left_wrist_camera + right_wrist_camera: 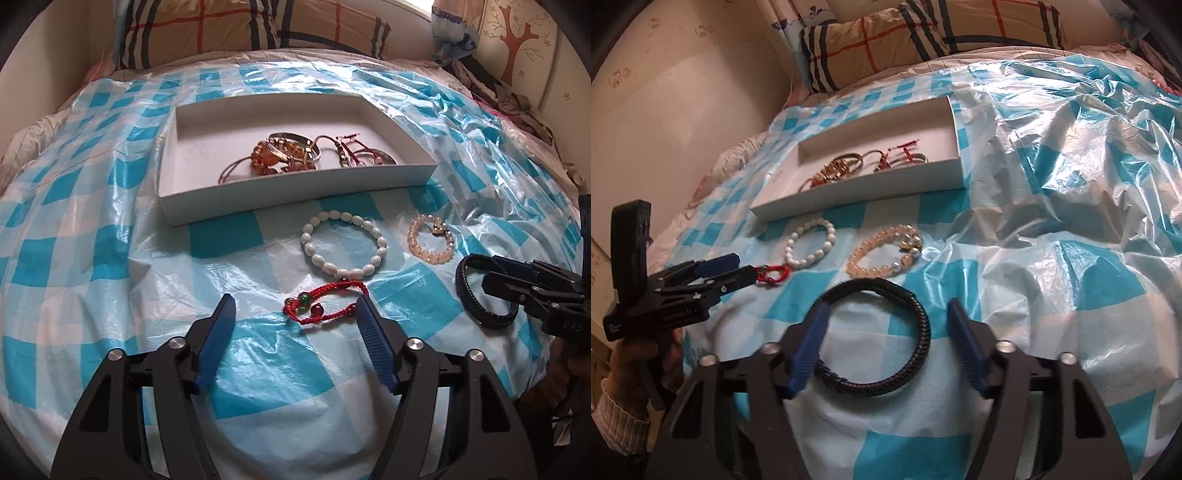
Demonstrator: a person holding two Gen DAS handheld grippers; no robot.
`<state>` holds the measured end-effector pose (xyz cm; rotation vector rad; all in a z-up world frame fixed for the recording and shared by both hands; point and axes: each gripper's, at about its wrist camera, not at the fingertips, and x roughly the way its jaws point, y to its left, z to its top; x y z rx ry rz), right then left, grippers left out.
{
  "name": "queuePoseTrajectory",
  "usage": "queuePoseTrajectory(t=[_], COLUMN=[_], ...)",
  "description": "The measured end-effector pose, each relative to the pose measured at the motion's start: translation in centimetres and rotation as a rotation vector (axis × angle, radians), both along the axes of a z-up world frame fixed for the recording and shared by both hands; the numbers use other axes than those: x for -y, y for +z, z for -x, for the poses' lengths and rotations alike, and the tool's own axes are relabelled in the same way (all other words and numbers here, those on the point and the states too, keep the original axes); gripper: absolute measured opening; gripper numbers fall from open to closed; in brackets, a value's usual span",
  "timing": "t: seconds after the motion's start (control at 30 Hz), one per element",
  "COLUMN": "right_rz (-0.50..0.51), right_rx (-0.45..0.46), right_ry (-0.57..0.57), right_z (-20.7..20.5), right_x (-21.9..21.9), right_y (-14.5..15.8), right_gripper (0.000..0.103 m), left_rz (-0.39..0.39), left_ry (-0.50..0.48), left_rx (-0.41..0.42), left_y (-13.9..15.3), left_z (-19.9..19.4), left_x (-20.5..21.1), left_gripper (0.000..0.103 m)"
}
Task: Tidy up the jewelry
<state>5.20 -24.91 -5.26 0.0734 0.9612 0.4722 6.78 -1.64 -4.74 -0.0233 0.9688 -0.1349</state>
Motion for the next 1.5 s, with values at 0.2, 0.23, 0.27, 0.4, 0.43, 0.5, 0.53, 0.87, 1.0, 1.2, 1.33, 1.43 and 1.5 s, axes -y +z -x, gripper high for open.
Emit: queuePoseTrajectory(t=[0.2, 0.23, 0.27, 0.4, 0.43, 0.5, 0.53, 0.87, 1.0, 1.2, 1.33, 1.43, 1.5], right_rz=[0.02, 0.007, -0.002, -0.025, -0.03, -0.043, -0.053, -0.082, -0.081, -0.064, -0.07, 0.001, 0.028], right_rx=[0.027, 0.029, 0.035, 0.072, 0.08, 0.096, 0.102, 0.112, 0.095, -0.017, 0.034, 0.042, 0.022], right_ry=[-0.003, -0.005, -0.006, 0.007, 0.011, 0.011, 0.009, 0.009, 0.002, 0.026, 0.067, 0.077, 0.07], right_z=[0.2, 0.2, 0.3, 1.1, 1.2, 1.4, 1.4, 0.8, 0.7, -0.2, 0.8, 0.5, -0.2], right_x=[-0.1, 0.1, 0.2, -0.1, -0.1, -0.2, -0.1, -0.3, 0.1, -0.5, -1.3, -2.3, -2.4], right_y=[0.3, 0.5, 0.7, 1.9, 2.2, 2.8, 3.1, 3.6, 2.9, 0.6, 1.5, 1.2, 0.3], right_gripper=[0.014, 0.013, 0.013, 0.012, 0.012, 0.012, 0.012, 0.012, 0.012, 0.043, 0.068, 0.068, 0.059], left_rz=[-0.008, 0.009, 0.029, 0.088, 0.1, 0.115, 0.12, 0.117, 0.12, 0.119, 0.117, 0.118, 0.118], left_ry=[-0.034, -0.03, -0.024, -0.01, -0.01, -0.012, -0.013, -0.015, -0.009, -0.008, -0.01, -0.013, -0.015], left_rx=[0.011, 0.018, 0.024, 0.056, 0.063, 0.075, 0.082, 0.112, 0.099, 0.098, 0.097, 0.093, 0.096], left_y=[0.5, 0.9, 1.3, 2.9, 3.3, 3.9, 4.1, 4.9, 4.5, 4.5, 4.4, 4.3, 4.4], left_z=[0.8, 1.0, 1.3, 2.3, 2.5, 2.8, 2.9, 3.1, 3.0, 3.0, 2.9, 2.8, 2.9], left_x=[1.0, 0.8, 0.6, -0.1, -0.2, -0.2, -0.2, 0.1, -0.2, -0.2, -0.2, -0.1, 0.1], left_gripper=[0.005, 0.005, 0.005, 0.005, 0.005, 0.005, 0.005, 0.005, 0.005, 0.005, 0.005, 0.005, 0.005])
